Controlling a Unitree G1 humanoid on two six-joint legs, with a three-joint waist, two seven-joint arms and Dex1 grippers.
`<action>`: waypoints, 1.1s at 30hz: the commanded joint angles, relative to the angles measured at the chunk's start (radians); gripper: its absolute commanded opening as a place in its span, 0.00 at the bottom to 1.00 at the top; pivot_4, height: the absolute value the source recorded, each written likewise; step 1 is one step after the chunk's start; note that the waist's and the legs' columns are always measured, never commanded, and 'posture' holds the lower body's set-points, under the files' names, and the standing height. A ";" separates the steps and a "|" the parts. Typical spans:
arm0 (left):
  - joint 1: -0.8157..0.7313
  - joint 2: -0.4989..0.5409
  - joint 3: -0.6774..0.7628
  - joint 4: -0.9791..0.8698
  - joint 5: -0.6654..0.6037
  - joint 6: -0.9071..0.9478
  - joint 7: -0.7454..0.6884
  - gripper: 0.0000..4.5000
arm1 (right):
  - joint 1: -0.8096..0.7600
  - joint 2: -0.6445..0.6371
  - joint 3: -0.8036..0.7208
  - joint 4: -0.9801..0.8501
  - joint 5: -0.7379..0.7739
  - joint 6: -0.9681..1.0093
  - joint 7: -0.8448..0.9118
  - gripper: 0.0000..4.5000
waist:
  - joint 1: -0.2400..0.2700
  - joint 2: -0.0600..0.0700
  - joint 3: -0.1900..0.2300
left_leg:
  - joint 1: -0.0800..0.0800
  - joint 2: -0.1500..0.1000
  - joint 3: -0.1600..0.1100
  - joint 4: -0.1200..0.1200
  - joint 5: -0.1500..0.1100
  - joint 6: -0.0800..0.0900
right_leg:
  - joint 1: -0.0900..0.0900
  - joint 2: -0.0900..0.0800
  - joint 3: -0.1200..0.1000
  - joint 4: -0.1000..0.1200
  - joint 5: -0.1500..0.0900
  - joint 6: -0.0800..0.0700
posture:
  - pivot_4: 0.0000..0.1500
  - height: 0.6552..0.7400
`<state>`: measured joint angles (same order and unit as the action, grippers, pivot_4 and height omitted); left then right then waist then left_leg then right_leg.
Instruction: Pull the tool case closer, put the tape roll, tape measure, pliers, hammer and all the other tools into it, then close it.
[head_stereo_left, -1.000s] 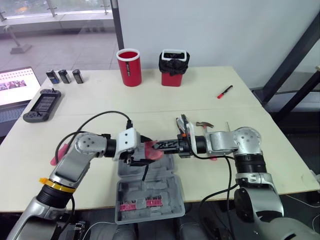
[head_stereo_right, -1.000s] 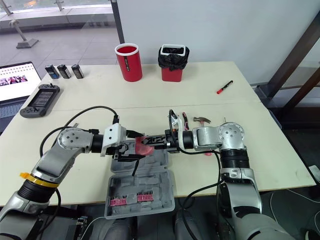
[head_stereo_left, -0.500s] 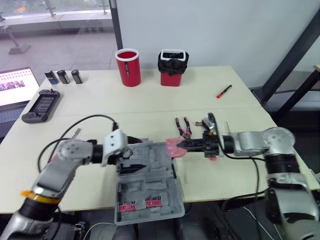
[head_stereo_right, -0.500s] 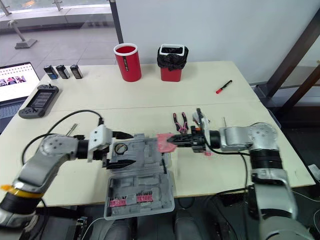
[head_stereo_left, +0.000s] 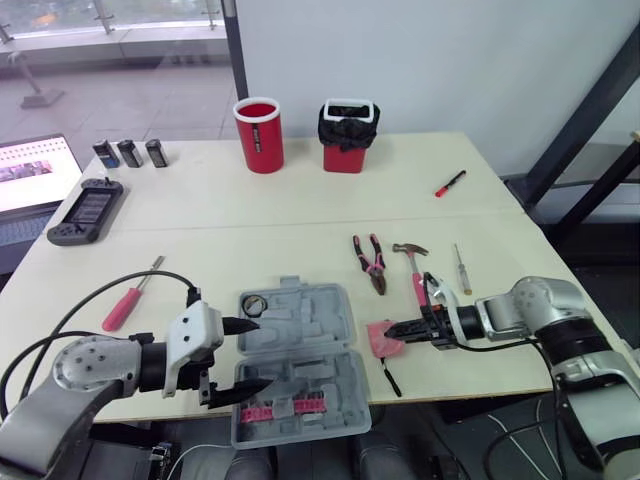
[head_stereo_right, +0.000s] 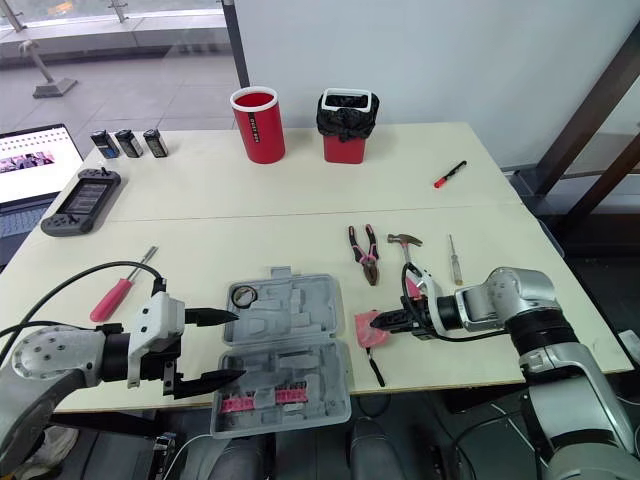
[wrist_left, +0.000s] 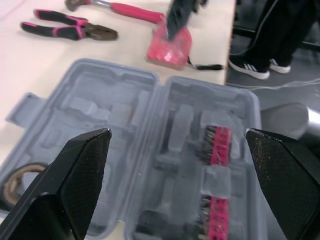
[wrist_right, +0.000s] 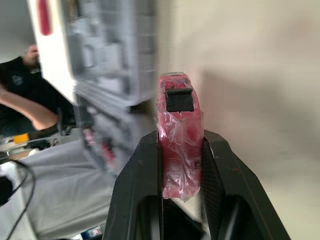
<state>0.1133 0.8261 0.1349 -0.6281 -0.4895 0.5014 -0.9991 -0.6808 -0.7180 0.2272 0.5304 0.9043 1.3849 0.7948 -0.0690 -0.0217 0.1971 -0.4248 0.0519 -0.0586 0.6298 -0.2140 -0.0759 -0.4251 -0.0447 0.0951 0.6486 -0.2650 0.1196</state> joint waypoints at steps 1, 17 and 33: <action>0.011 0.003 -0.009 -0.010 0.012 -0.026 0.011 1.00 | -0.026 -0.001 -0.008 0.028 -0.080 -0.024 0.065 0.42 | -0.001 0.000 0.000 | 0.000 0.000 0.000 0.000 0.000 0.000 | 0.000 0.000 0.000 0.000 0.000 0.000 | 1.00 1.00; -0.113 -0.067 -0.018 0.074 -0.101 -0.029 0.001 1.00 | 0.246 -0.207 -0.216 -0.585 -0.314 -0.715 0.334 0.99 | -0.001 0.001 0.000 | 0.000 0.000 0.000 0.000 0.000 0.000 | 0.000 0.000 0.001 0.000 -0.001 0.002 | 1.00 1.00; -0.112 -0.081 -0.037 0.112 0.001 -0.162 0.017 1.00 | 0.213 -0.069 0.066 -0.287 -0.806 -1.469 0.464 0.99 | 0.000 0.001 0.000 | 0.002 -0.001 0.002 0.001 0.000 0.000 | 0.001 0.000 0.002 0.001 0.000 0.001 | 1.00 1.00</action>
<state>-0.0012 0.7406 0.0809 -0.5014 -0.5079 0.3749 -0.9911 -0.4495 -0.7952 0.2969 0.2254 0.1209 -0.0389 1.2613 -0.0693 -0.0211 0.1973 -0.4228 0.0512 -0.0565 0.6307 -0.2141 -0.0760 -0.4239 -0.0450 0.0973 0.6496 -0.2647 0.1209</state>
